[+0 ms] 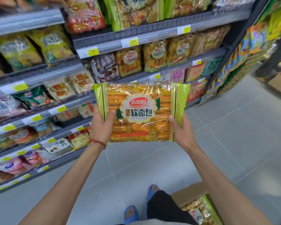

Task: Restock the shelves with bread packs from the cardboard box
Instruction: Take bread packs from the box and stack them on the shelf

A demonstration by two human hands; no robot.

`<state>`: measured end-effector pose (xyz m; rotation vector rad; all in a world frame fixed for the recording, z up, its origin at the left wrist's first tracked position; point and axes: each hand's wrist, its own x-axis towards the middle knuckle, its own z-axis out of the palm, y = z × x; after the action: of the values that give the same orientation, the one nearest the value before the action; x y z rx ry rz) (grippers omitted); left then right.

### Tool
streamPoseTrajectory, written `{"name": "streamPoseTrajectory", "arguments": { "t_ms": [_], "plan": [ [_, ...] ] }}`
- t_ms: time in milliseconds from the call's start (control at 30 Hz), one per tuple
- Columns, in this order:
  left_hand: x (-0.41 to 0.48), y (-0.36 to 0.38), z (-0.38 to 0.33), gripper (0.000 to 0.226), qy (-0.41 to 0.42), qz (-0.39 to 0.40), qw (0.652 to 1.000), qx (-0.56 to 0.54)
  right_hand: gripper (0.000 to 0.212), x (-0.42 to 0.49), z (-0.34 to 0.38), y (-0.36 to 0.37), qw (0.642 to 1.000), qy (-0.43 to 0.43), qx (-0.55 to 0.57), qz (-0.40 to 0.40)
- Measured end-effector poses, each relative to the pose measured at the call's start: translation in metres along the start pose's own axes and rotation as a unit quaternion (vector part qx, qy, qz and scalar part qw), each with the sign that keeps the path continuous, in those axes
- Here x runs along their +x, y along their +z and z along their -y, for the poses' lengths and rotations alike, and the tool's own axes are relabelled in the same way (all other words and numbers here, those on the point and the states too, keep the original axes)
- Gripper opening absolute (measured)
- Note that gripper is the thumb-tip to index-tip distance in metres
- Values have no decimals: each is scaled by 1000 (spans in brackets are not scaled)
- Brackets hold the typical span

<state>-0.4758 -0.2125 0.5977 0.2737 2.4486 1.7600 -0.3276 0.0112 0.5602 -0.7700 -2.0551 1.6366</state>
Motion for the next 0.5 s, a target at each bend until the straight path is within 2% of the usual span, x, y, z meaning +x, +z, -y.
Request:
{"name": "streamPoseTrajectory", "arguments": {
  "t_ms": [67, 200, 267, 500],
  "plan": [
    [27, 15, -12, 65, 8, -13, 1000, 0, 42, 33, 6, -3, 1000, -16, -14, -9],
    [89, 56, -33, 77, 9, -39, 999, -1, 44, 109, 21, -10, 998, -43, -29, -21],
    [121, 83, -48, 75, 17, -53, 998, 1, 44, 152, 26, -20, 997, -56, -41, -24],
    [215, 153, -113, 79, 27, -112, 993, -7, 46, 299, 66, -57, 995, -85, -55, -3]
  ]
}}
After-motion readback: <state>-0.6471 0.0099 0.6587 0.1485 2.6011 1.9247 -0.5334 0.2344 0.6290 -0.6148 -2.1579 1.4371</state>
